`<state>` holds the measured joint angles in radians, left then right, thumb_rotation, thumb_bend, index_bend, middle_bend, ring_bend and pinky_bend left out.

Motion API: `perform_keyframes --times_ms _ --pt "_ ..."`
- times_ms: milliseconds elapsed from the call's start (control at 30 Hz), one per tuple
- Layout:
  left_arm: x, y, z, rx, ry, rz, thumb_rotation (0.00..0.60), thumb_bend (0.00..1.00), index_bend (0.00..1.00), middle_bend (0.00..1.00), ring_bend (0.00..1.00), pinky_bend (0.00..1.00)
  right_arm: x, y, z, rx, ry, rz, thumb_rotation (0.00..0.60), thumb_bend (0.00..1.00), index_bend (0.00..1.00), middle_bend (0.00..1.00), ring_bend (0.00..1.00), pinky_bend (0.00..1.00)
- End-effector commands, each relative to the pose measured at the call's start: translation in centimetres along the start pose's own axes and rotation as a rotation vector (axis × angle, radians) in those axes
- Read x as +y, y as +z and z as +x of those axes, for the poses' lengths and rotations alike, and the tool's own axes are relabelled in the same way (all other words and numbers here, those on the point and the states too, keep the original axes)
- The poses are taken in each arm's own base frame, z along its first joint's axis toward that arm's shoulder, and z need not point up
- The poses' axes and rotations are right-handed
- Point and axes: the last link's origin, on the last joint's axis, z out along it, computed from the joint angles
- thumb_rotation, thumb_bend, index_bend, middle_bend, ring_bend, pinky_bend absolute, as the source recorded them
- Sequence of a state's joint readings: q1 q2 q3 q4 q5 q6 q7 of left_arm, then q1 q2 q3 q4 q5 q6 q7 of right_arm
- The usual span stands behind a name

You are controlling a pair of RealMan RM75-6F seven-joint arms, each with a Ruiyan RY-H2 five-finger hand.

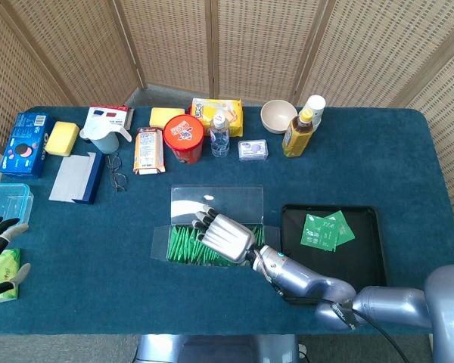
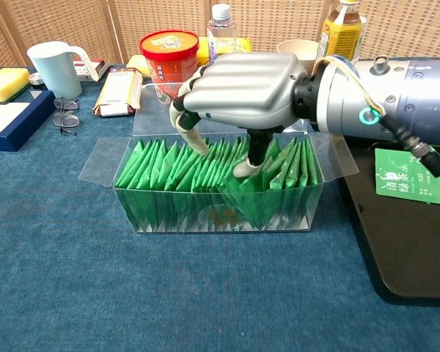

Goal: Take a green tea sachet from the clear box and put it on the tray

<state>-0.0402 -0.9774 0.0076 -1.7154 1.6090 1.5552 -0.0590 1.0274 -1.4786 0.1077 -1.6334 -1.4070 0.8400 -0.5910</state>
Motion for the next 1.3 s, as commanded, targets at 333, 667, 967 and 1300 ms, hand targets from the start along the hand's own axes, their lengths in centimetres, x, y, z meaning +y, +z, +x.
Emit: perform_keyframes --times_ms 333,667,967,1300 --pt "-0.20 -0.06 -0.09 0.001 -0.002 0.004 0.600 0.27 0.19 0.17 0.09 0.25 -0.41 0.41 0.23 0.015 0.018 -0.002 0.600 0.26 0.54 0.28 0.19 0.20" --pt "-0.19 0.10 -0.22 -0.001 -0.003 -0.001 0.600 0.27 0.19 0.17 0.09 0.25 -0.31 0.42 0.12 0.012 0.006 -0.007 0.600 0.28 0.58 0.29 0.21 0.22" --pt "-0.27 0.14 -0.16 -0.001 -0.001 0.000 0.600 0.27 0.19 0.17 0.09 0.25 -0.06 0.57 0.10 0.007 -0.008 -0.007 0.600 0.30 0.61 0.30 0.22 0.24" --pt "-0.15 0.24 -0.17 -0.002 0.000 -0.004 0.600 0.27 0.19 0.17 0.08 0.25 0.55 0.40 0.57 -0.008 -0.020 -0.003 0.600 0.30 0.59 0.30 0.22 0.24"
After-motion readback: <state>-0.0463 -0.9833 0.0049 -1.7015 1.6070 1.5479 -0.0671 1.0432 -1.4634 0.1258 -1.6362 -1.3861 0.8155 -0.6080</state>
